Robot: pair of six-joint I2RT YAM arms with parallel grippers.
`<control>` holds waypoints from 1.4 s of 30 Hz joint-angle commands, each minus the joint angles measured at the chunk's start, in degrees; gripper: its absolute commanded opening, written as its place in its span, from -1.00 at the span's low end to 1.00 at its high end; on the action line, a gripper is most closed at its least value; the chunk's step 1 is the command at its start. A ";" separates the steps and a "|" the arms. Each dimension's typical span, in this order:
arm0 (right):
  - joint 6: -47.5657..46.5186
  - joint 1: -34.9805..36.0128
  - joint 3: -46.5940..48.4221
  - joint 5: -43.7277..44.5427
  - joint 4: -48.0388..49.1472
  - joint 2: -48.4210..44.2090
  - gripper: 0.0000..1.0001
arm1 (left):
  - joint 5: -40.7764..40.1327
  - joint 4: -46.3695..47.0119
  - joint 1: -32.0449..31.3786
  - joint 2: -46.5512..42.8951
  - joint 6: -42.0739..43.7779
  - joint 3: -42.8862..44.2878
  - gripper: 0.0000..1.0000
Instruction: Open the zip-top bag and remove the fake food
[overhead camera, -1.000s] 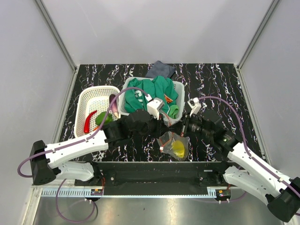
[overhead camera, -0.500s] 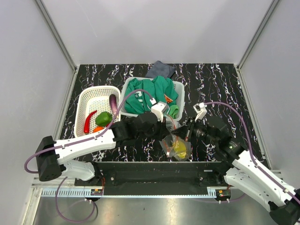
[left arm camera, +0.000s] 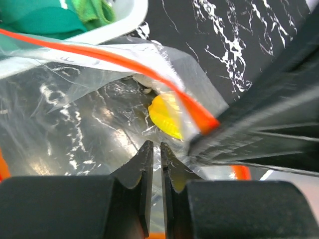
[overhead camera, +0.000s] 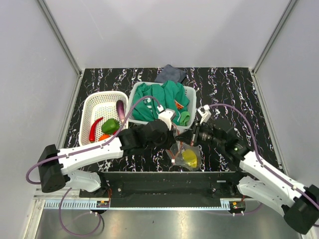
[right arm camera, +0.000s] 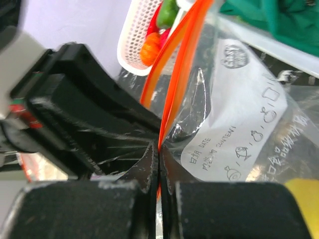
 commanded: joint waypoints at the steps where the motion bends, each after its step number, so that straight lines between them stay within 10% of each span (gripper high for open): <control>1: 4.90 0.37 2.60 -5.64 16.36 5.49 -1.00 | -5.74 0.99 -0.07 -6.62 -1.29 -1.71 -0.74; 10: 4.65 0.81 4.98 -7.85 18.59 8.41 -1.00 | -6.98 2.40 0.02 -9.71 -2.26 -5.33 -0.71; 26: 2.19 0.89 -5.39 6.21 -2.94 -13.82 -1.00 | 1.10 5.12 0.02 7.61 -2.43 0.12 -0.67; 42: 0.52 0.81 -4.96 6.74 -5.14 -13.13 -1.00 | -0.13 -2.51 -0.59 14.82 -13.95 -0.32 0.17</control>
